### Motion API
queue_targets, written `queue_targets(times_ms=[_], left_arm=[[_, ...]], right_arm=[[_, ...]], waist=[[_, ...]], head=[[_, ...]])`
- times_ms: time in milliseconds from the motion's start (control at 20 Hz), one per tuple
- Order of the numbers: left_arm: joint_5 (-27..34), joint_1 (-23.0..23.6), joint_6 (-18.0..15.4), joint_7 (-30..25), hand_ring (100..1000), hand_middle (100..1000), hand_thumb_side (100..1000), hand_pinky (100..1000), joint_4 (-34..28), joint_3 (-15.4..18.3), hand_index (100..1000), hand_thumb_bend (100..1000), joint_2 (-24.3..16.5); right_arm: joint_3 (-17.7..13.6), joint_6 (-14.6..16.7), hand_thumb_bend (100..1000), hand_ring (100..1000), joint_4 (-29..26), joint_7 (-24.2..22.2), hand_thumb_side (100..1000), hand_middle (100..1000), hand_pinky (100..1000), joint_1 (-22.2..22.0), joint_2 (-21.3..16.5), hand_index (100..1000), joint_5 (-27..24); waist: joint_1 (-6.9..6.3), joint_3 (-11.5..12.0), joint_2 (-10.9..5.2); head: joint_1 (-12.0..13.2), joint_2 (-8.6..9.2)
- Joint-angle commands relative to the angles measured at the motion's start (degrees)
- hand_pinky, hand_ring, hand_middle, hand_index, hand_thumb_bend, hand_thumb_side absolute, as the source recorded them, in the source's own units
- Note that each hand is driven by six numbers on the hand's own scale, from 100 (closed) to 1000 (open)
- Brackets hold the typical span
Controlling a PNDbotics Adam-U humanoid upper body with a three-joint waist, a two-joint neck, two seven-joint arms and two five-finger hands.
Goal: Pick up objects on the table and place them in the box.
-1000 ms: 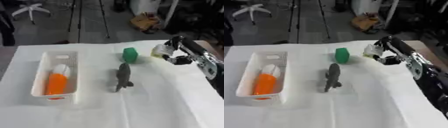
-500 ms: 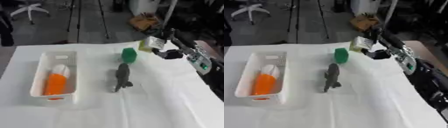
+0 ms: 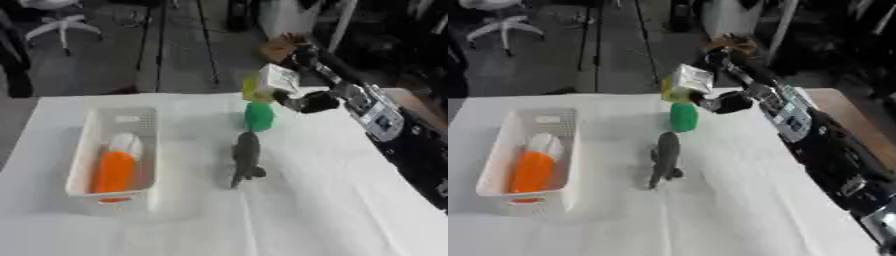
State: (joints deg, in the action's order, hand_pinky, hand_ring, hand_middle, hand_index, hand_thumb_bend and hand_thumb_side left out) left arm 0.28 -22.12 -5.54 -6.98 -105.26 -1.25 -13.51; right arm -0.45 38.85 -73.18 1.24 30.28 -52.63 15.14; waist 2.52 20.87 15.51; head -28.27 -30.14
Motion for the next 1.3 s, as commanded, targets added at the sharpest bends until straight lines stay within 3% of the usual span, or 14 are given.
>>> queue_targets(times_ms=[50, 650, 1300], left_arm=[[0.35, -0.39, 0.02, -0.12, 719, 836, 953, 502, -0.67, 0.02, 924, 402, -0.70], [0.78, -0.58, 0.03, -0.22, 720, 838, 950, 503, -0.59, -0.47, 923, 406, -0.31], [0.99, -0.86, 0.08, -0.10, 720, 838, 947, 502, -0.67, -0.62, 923, 408, -0.03]], right_arm=[[0.08, -1.46, 100, 393, -1.88, -2.75, 109, 354, 355, 2.50, -0.87, 389, -3.26], [4.23, -6.11, 100, 387, 1.13, -9.58, 171, 368, 346, 11.59, 4.96, 389, -5.30], [9.01, -5.01, 100, 388, -1.47, -14.59, 180, 370, 347, 14.42, 10.60, 389, -4.73]], waist=[[0.40, 0.14, -2.51], [-0.27, 1.49, -3.32], [0.02, 2.58, -3.46]], head=[[-0.31, 0.23], [-1.06, 0.11], [-1.31, 0.21]])
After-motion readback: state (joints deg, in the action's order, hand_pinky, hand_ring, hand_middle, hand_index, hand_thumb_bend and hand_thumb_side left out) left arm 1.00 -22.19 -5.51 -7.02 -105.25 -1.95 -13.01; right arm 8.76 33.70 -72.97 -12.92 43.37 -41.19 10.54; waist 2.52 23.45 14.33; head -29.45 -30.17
